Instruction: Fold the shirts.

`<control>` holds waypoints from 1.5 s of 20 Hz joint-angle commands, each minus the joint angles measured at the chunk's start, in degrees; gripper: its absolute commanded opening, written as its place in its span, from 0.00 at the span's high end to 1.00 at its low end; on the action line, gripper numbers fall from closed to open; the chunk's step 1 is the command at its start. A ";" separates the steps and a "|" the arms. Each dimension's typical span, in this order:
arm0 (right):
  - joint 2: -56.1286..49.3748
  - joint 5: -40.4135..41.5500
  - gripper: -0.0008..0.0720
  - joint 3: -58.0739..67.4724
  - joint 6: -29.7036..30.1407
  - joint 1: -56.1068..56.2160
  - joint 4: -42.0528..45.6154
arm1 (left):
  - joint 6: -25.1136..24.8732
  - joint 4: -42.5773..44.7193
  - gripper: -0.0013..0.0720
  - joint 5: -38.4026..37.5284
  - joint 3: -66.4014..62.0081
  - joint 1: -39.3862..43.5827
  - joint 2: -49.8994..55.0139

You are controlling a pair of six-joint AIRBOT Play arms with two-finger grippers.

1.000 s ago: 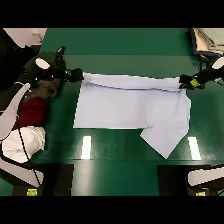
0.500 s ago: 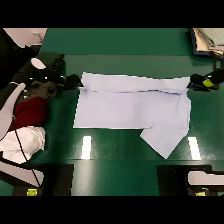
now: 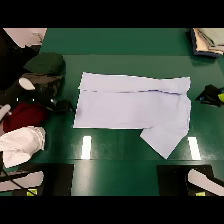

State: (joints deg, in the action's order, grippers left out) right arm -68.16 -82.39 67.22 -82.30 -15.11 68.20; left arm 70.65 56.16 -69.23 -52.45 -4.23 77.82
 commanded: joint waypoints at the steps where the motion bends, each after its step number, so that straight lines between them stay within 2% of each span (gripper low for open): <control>1: 5.25 1.42 0.57 -6.93 0.33 -2.21 -1.25 | -4.26 -4.68 0.17 2.01 9.09 -0.15 -2.75; 6: 8.74 1.25 0.57 -8.76 0.33 -4.09 -1.18 | -3.98 -4.57 0.17 5.20 10.62 4.55 -2.23; 8: 9.38 -0.09 0.57 -8.76 0.33 -5.18 -1.01 | -1.99 -4.61 0.19 7.37 10.58 7.56 -2.29; 9: 9.07 -1.81 0.57 -8.83 0.33 -6.08 -0.68 | -0.44 -4.68 0.60 7.91 10.45 8.02 -2.29; 10: 8.61 -3.32 0.56 -9.38 0.33 -7.32 -0.55 | -0.37 -4.96 0.96 8.13 10.10 8.00 -2.32; 11: 8.48 -3.61 0.54 -11.02 0.33 -8.98 -0.70 | -0.37 -4.76 0.94 8.07 9.22 8.00 -2.47; 13: 8.50 -3.34 0.31 -16.70 0.31 -11.91 -0.61 | -0.37 -4.76 0.95 6.91 6.32 8.00 -2.71; 14: 8.50 -3.06 0.29 -19.93 0.33 -13.33 -0.59 | -0.39 -4.79 0.95 6.38 4.79 8.00 -2.73; 19: 8.48 4.37 0.30 -34.45 0.39 -13.22 -1.27 | -0.37 -5.20 0.95 7.28 0.13 8.00 -2.73; 20: 8.48 6.01 0.34 -36.06 0.39 -11.65 -1.20 | -0.37 -5.22 0.95 7.17 -0.20 8.00 -2.71; 21: 8.48 7.76 0.39 -37.31 0.35 -9.90 -1.27 | -0.37 -5.25 0.95 7.13 -0.24 8.00 -2.73; 26: 8.48 11.76 0.40 -38.36 0.26 -3.13 -2.36 | -0.39 -5.22 0.95 7.13 -0.24 8.00 -2.71; 27: 8.50 12.02 0.42 -38.34 0.33 -2.14 -3.61 | -0.39 -5.22 0.95 7.13 -0.24 8.00 -2.71; 29: 8.55 11.76 0.85 -38.27 0.35 -0.42 -3.76 | -0.37 -5.22 0.95 6.62 -0.24 8.00 -2.75; 30: 9.05 11.13 0.97 -38.23 0.37 0.00 -3.56 | 0.13 -4.68 0.96 5.79 -0.22 8.00 -3.13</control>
State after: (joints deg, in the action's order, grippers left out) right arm -59.57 -71.40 29.23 -82.02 -17.41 64.90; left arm 70.37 51.03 -62.26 -52.60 3.81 75.05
